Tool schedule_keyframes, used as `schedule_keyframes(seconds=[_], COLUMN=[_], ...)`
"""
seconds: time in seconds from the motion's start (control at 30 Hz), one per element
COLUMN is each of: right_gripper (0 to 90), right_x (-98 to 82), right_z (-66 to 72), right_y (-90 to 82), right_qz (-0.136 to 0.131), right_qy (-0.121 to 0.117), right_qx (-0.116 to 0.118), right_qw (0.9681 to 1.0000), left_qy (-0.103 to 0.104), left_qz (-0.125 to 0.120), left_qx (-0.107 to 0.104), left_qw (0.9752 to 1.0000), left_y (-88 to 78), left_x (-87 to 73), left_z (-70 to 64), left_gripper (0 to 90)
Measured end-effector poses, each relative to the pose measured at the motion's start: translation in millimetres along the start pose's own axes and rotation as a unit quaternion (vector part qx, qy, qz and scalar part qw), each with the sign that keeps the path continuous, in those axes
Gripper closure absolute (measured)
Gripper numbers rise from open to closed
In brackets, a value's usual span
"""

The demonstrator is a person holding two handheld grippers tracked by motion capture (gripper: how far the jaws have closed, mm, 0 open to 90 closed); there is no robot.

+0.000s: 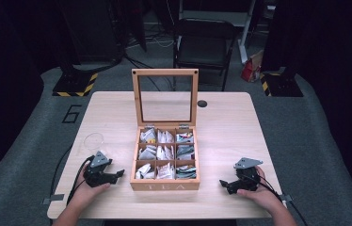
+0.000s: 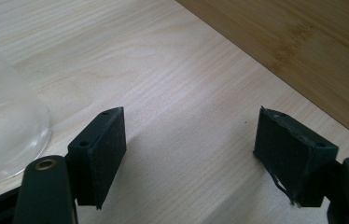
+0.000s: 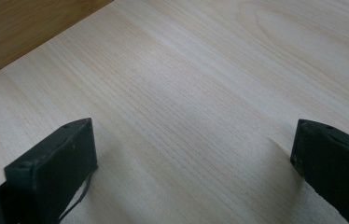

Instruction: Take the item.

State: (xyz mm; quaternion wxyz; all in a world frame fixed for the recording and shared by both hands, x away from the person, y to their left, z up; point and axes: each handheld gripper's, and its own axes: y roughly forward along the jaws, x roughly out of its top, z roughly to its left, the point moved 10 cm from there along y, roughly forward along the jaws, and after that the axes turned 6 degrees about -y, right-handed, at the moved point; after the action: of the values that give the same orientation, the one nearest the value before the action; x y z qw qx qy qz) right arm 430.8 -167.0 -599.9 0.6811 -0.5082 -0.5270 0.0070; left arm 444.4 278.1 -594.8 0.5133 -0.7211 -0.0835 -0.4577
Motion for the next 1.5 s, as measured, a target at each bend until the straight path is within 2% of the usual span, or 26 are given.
schedule_keyframes(seconds=[0.23,0.27,0.57,0.6,0.67,1.13,1.23,1.3,1.5], right_gripper=[0.0,0.0,0.0,0.0,0.0,0.0,0.0,0.0,0.0], right_x=[-0.1,-0.1,-0.1,-0.1,0.1,-0.2,0.1,0.1,0.1], right_z=[-0.1,-0.1,0.0,-0.1,-0.5,0.1,-0.4,-0.5,-0.4], right_y=[-0.1,-0.1,-0.1,-0.1,0.0,-0.1,0.0,0.0,0.0], right_qz=[0.000,0.000,0.000,0.000,0.000,0.002,0.000,0.000,0.000], right_qy=[-0.001,-0.001,-0.001,-0.001,-0.004,-0.002,-0.004,-0.004,-0.004], right_qx=[0.000,0.000,0.001,0.001,0.000,0.002,0.000,0.000,0.000], right_qw=[1.0000,1.0000,1.0000,1.0000,1.0000,1.0000,1.0000,1.0000,1.0000], left_qy=[-0.004,-0.015,-0.016,-0.006,-0.004,-0.004,-0.008,-0.004,-0.010], left_qz=[0.001,0.000,0.000,0.001,0.001,0.000,-0.003,0.005,-0.010], left_qx=[0.001,-0.001,0.001,0.004,0.004,0.004,0.003,0.001,-0.007], left_qw=[1.0000,0.9999,0.9999,1.0000,1.0000,1.0000,1.0000,1.0000,0.9999], left_y=[0.5,1.0,0.9,0.4,0.4,0.1,-0.5,-2.2,-9.4], left_x=[0.2,0.0,-0.1,0.2,0.2,0.1,0.2,-0.3,8.0], left_z=[-0.3,-2.2,-2.1,-0.4,-0.2,-0.3,-1.5,-2.0,-8.7], left_gripper=[23.6,23.6,23.7,23.7,23.7,23.9,26.2,27.9,29.6])
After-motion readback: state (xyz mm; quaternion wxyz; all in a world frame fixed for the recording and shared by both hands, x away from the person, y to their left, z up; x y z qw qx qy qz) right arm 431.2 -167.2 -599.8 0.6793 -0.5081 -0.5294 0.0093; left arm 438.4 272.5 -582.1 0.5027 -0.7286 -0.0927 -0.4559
